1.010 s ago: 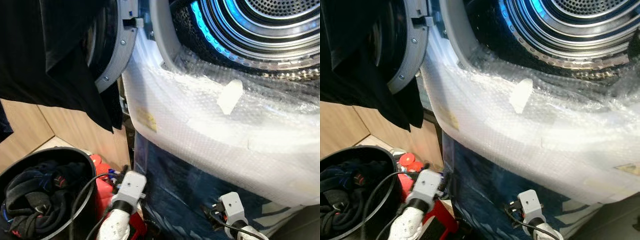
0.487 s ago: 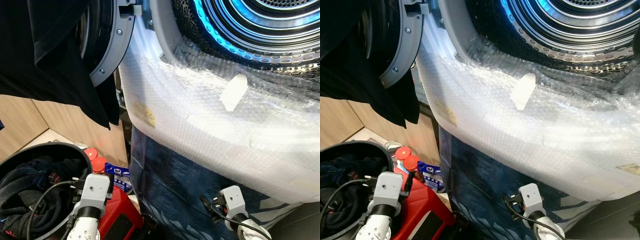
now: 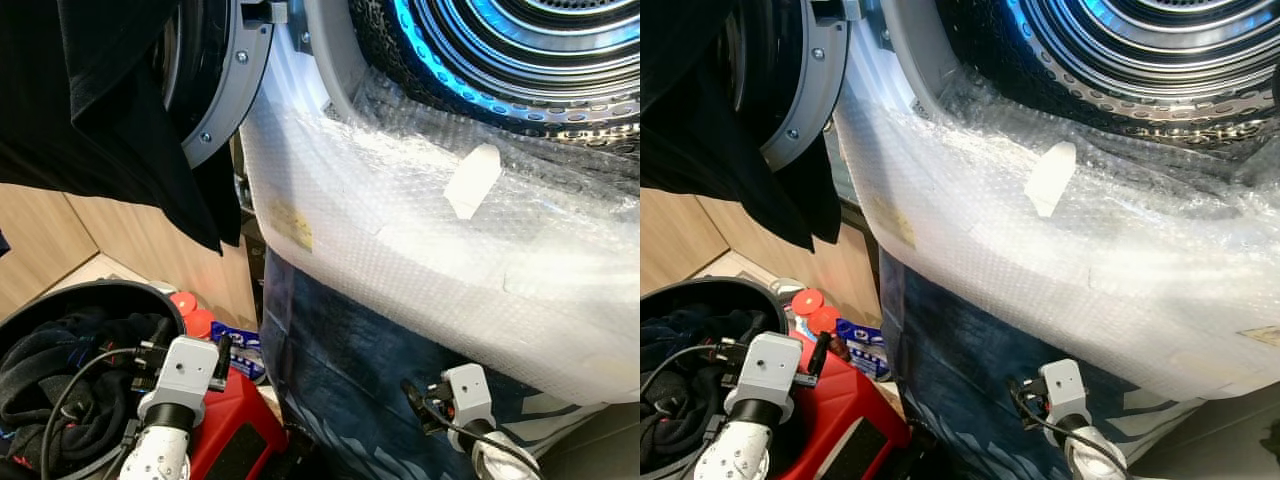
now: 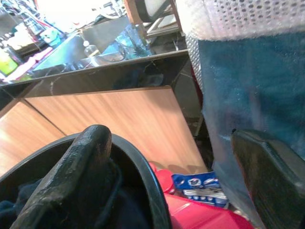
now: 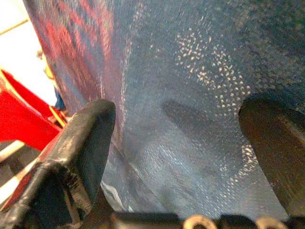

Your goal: Clothes washing

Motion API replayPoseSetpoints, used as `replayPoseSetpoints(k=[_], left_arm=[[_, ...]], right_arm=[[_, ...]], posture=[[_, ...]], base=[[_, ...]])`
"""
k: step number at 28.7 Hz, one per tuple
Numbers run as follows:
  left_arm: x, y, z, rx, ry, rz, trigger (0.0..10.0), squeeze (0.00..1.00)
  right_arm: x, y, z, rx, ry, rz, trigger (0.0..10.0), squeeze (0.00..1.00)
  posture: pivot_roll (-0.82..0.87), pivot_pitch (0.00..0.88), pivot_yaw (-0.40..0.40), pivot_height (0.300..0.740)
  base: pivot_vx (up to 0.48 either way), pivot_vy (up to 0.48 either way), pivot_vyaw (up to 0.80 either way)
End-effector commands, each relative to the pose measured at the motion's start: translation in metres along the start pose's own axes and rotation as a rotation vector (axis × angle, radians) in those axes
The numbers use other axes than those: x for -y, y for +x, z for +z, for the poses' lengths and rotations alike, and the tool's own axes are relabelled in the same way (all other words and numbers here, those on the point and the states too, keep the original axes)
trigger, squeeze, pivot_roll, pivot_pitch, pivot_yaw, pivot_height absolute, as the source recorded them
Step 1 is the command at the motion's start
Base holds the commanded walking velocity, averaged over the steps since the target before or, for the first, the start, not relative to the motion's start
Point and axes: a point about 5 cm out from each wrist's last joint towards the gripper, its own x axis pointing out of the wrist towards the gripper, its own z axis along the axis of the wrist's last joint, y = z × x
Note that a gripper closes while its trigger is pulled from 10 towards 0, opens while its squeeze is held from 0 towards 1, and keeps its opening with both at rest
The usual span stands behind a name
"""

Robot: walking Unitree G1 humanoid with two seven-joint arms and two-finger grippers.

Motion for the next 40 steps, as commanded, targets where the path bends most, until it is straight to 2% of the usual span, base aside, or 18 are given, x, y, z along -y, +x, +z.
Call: replayPoseSetpoints(k=[1, 9, 12, 14, 17, 19, 22, 24, 25, 26, 28, 29, 33, 35, 37, 38, 39, 40], left_arm=[[-0.004, 0.003, -0.003, -0.027, -0.034, 0.003, 10.0, 0.0], [-0.006, 0.014, -0.007, -0.042, -0.089, -0.027, 10.0, 0.0], [-0.003, 0.019, -0.015, -0.082, -0.123, -0.048, 10.0, 0.0], [0.003, 0.02, -0.029, -0.128, -0.158, -0.077, 10.0, 0.0], [0.011, 0.024, -0.039, -0.153, -0.121, -0.131, 10.0, 0.0], [0.015, 0.028, -0.034, -0.116, -0.084, -0.178, 10.0, 0.0], [0.021, 0.037, -0.03, -0.107, -0.126, -0.252, 10.0, 0.0], [0.023, 0.04, -0.03, -0.096, -0.101, -0.281, 10.0, 0.0], [0.029, 0.043, -0.033, -0.111, -0.108, -0.345, 10.0, 0.0], [0.031, 0.043, -0.035, -0.115, -0.114, -0.36, 10.0, 0.0], [0.038, 0.044, -0.035, -0.097, -0.039, -0.442, 10.0, 0.0], [0.041, 0.044, -0.035, -0.098, -0.033, -0.468, 10.0, 0.0], [0.055, 0.041, -0.036, -0.104, -0.052, -0.598, 10.0, 0.0], [0.071, 0.031, -0.047, -0.12, -0.001, -0.712, 10.0, 0.0], [0.079, 0.028, -0.058, -0.183, -0.044, -0.74, 10.0, 0.0], [0.083, 0.027, -0.063, -0.209, -0.038, -0.757, 10.0, 0.0], [0.093, 0.025, -0.069, -0.203, 0.006, -0.799, 10.0, 0.0], [0.093, 0.025, -0.069, -0.203, 0.006, -0.799, 10.0, 0.0]], right_arm=[[0.003, 0.004, 0.015, 0.08, 0.005, -0.025, 10.0, 0.0], [-0.004, 0.006, 0.016, 0.095, 0.01, -0.026, 10.0, 0.0], [-0.006, 0.006, 0.014, 0.086, 0.002, -0.013, 10.0, 0.0], [-0.009, 0.005, 0.01, 0.069, -0.009, -0.005, 10.0, 0.0], [-0.01, 0.003, 0.005, 0.048, -0.002, -0.011, 10.0, 0.0], [-0.012, 0.003, 0.003, 0.038, -0.001, -0.009, 10.0, 0.0], [-0.015, 0.004, 0.0, 0.025, 0.003, -0.005, 10.0, 0.0], [-0.016, 0.004, 0.0, 0.023, 0.003, -0.005, 10.0, 0.0], [-0.018, 0.003, -0.002, 0.02, 0.008, -0.007, 10.0, 0.0], [-0.018, 0.003, -0.002, 0.019, 0.01, -0.008, 10.0, 0.0], [-0.019, 0.002, -0.005, 0.012, 0.024, -0.014, 10.0, 0.0], [-0.02, 0.002, -0.006, 0.01, 0.028, -0.015, 10.0, 0.0], [-0.021, 0.0, -0.009, 0.004, 0.035, -0.025, 10.0, 0.0], [-0.022, 0.0, -0.01, 0.001, 0.04, -0.025, 10.0, 0.0], [-0.023, -0.001, -0.012, -0.005, 0.043, -0.024, 10.0, 0.0], [-0.024, -0.001, -0.012, -0.008, 0.043, -0.024, 10.0, 0.0], [-0.026, -0.001, -0.014, -0.022, 0.044, -0.02, 10.0, 0.0], [-0.026, -0.001, -0.014, -0.022, 0.044, -0.02, 10.0, 0.0]], posture=[[0.05, 0.148, -0.003, 0.74], [0.04, 0.131, 0.023, 0.74], [0.04, 0.126, 0.024, 0.74], [0.04, 0.125, 0.02, 0.74], [0.04, 0.125, 0.013, 0.74], [0.04, 0.128, 0.012, 0.74], [0.04, 0.13, 0.014, 0.74], [0.03, 0.134, 0.016, 0.74], [0.03, 0.136, 0.016, 0.74], [0.03, 0.136, 0.016, 0.74], [0.02, 0.137, 0.023, 0.74], [0.02, 0.137, 0.023, 0.74], [0.01, 0.136, 0.027, 0.74], [0.01, 0.136, 0.021, 0.74], [0.01, 0.135, 0.02, 0.74], [0.01, 0.135, 0.013, 0.74], [0.01, 0.134, 0.008, 0.74], [0.01, 0.134, 0.008, 0.74]], base=[[0.0, 0.0, 0.0], [0.0, 0.0, 0.0], [0.0, 0.0, 0.0], [0.0, 0.0, 0.0], [0.0, 0.0, 0.0], [0.0, 0.0, 0.0], [0.0, 0.0, 0.0], [0.0, 0.0, 0.0], [0.0, 0.0, 0.0], [0.0, 0.0, 0.0], [0.0, 0.0, 0.0], [0.0, 0.0, 0.0], [0.0, 0.0, 0.0], [0.0, 0.0, 0.0], [0.0, 0.0, 0.0], [0.0, 0.0, 0.0], [0.0, 0.0, 0.0], [0.0, 0.0, 0.0]])
